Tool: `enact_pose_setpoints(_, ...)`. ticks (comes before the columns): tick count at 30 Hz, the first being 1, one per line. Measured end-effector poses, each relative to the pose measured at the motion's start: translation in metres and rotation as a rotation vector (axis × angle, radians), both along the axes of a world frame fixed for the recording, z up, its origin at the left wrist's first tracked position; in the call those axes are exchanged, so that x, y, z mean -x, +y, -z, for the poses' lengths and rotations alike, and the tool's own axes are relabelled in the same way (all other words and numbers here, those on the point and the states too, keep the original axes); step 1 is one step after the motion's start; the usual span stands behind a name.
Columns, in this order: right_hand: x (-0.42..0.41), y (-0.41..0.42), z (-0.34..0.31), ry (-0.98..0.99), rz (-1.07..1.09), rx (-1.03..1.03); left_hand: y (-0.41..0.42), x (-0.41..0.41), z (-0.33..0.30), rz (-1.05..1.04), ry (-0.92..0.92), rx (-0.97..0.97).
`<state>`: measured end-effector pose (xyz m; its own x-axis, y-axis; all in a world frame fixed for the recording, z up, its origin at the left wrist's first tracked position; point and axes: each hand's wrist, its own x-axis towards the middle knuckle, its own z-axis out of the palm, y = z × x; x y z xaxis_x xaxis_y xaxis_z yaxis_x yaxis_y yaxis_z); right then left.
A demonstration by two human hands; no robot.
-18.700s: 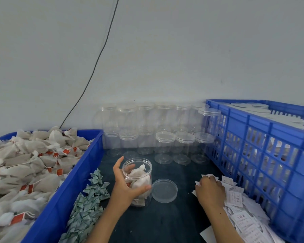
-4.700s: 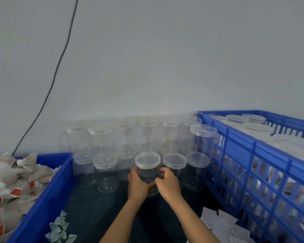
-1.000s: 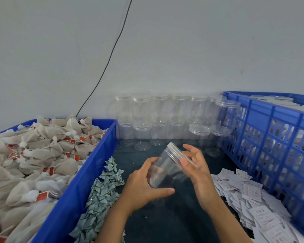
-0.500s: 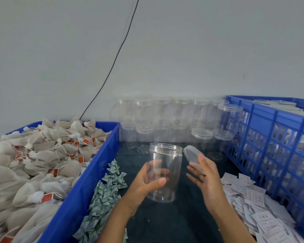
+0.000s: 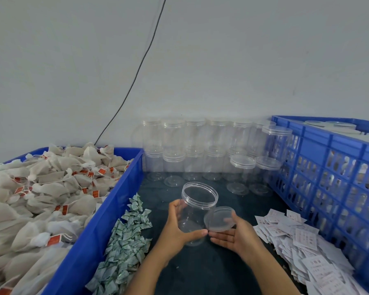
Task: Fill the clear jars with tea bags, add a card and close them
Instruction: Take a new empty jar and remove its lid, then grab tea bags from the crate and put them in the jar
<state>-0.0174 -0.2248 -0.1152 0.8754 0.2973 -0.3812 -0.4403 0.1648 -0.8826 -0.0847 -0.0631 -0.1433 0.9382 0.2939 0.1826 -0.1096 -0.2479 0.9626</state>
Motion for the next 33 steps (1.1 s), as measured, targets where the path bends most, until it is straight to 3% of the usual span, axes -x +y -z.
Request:
enact_pose_setpoints(5, 0.002, 0.001, 0.010, -0.509, 0.069, 0.778, 0.003, 0.001, -0.003, -0.063, 0.027, 0.022)
enact_pose_setpoints(7, 0.005, 0.001, 0.006, -0.679, 0.146, 0.896, 0.004, 0.004, -0.008, -0.067, 0.055, 0.056)
enact_pose_setpoints(12, 0.016, 0.017, -0.028, -0.889, 0.252, 0.540, 0.008, 0.010, -0.037, -0.148, 0.078, 0.179)
enact_pose_setpoints(18, 0.028, 0.057, -0.078, -0.863, 0.306, 0.327, 0.023, 0.016, -0.093, -0.314, 0.083, 0.135)
enact_pose_setpoints(22, 0.041, 0.103, -0.104, -0.801, 0.159, 0.216, 0.043, 0.017, -0.118, -0.543, 0.062, 0.158)
enact_pose_setpoints(28, 0.057, 0.175, -0.116, -0.583, -0.223, 0.078, 0.103, 0.042, -0.140, -0.713, 0.163, -0.022)
enact_pose_setpoints(33, 0.074, 0.238, -0.108, -0.579, -0.464, 0.228, 0.167, 0.096, -0.124, -0.786, 0.379, -0.330)
